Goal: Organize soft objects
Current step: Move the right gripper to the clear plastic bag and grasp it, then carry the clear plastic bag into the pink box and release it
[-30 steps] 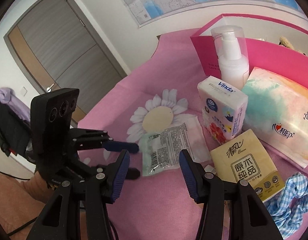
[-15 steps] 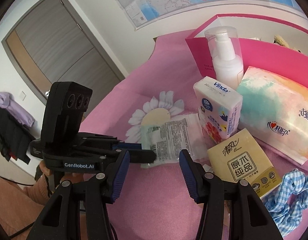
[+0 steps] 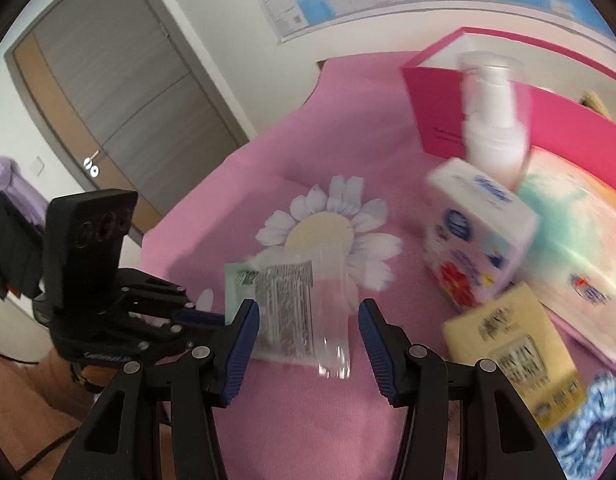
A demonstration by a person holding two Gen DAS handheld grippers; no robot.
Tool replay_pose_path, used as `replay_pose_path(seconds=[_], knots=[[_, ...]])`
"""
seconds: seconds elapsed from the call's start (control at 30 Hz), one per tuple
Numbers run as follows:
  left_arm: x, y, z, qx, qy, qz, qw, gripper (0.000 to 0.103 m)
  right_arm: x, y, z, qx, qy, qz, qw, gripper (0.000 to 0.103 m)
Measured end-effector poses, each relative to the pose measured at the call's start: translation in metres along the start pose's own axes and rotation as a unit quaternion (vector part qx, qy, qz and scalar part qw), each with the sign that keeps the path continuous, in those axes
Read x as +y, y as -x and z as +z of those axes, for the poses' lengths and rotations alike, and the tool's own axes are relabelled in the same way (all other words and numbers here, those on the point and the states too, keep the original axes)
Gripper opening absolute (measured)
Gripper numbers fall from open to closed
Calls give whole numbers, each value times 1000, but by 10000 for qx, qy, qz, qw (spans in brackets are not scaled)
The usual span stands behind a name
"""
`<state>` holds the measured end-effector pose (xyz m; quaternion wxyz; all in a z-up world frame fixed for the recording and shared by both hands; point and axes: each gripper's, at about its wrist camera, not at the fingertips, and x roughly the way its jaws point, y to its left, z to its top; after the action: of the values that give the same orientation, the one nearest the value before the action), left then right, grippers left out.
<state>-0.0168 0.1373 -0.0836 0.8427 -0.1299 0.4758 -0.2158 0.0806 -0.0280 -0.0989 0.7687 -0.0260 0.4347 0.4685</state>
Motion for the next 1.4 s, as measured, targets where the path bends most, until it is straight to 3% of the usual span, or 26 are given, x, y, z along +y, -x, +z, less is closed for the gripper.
replay_pose_path(seconds=[0.2,0.3,0.43,0.5,0.57,0.8,1.07,1.23,1.4], knots=[[4,1,-1,-10,31,-47,10000,10,5,-34,3,406,54,14,9992,64],[7,2,1,-31,123,-30,9999,10,6,-33,2,362,75,241,9990,57],[3,1,8,-90,101,-74,9999,10,-4,-20,-2,192,-147,287,9993,32],[-3,1,13,-133,20,-142,9998,10,-8,-8,-3,37,-229,315,9992,24],[-13,4,20,-228,-142,-138,9995,10,-11,3,-4,-79,-221,269,9994,22],[-53,19,68,-691,-780,-156,9944,10,-14,58,9,-716,-201,152,9971,18],[-79,40,140,-1184,-1255,37,9850,11,-24,110,53,-1446,-8,-59,9895,18],[-84,36,191,-1219,-1236,240,9845,12,-47,125,91,-1780,-125,-70,9839,18],[-77,14,230,-1032,-1060,500,9877,12,-86,112,123,-1807,-465,-55,9824,18]])
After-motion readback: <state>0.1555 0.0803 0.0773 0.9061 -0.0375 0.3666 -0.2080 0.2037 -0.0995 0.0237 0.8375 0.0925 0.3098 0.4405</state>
